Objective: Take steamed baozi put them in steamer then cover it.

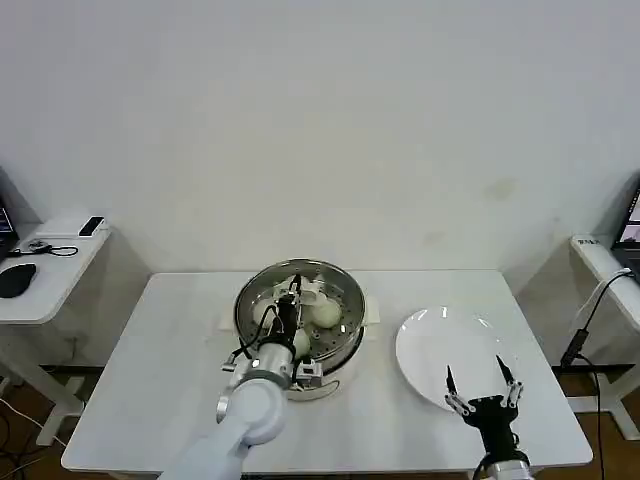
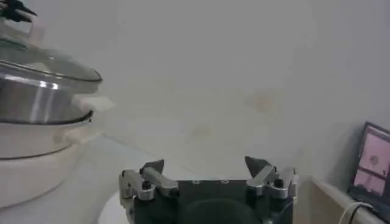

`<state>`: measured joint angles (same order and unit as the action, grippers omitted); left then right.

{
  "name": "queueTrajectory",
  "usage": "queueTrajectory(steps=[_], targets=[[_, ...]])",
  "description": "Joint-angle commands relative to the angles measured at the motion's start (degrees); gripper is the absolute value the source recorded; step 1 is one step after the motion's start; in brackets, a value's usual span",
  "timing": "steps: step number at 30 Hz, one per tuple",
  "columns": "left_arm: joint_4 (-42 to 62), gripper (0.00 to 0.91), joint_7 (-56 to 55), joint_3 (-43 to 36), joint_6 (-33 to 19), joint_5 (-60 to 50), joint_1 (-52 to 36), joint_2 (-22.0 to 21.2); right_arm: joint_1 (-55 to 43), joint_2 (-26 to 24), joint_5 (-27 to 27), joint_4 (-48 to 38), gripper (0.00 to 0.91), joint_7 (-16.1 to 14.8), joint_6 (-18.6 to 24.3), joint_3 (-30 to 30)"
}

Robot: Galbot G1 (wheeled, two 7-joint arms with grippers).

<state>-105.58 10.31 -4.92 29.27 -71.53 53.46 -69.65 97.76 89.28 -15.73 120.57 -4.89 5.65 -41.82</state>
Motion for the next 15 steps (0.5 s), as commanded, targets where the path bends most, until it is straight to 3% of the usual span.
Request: queueTrajectory(steps=[1, 3, 4, 15], targets=[[0.5, 0.0, 0.1, -0.2, -0.3, -0.5, 0.0, -0.2, 0.0, 0.0, -0.2, 0.0, 0.907, 0.0, 0.0, 0.3], [0.4, 0.05, -0.1, 0.1, -0.5, -0.4, 0.3, -0.4, 0.0, 0.1, -0.4, 0.0, 0.907, 0.0, 0.0, 0.5], [0.4, 0.907, -0.2, 0.4, -0.6, -0.6, 0.5, -0.5, 0.0, 0.1, -0.4, 0.0, 0.907, 0.0, 0.0, 0.6], [-4.7, 0.907, -0.6, 2.2, -1.4, -0.4, 3.8, 1.8, 0.0, 0.2, -0.8, 0.1, 0.907, 0.0, -0.1, 1.3]])
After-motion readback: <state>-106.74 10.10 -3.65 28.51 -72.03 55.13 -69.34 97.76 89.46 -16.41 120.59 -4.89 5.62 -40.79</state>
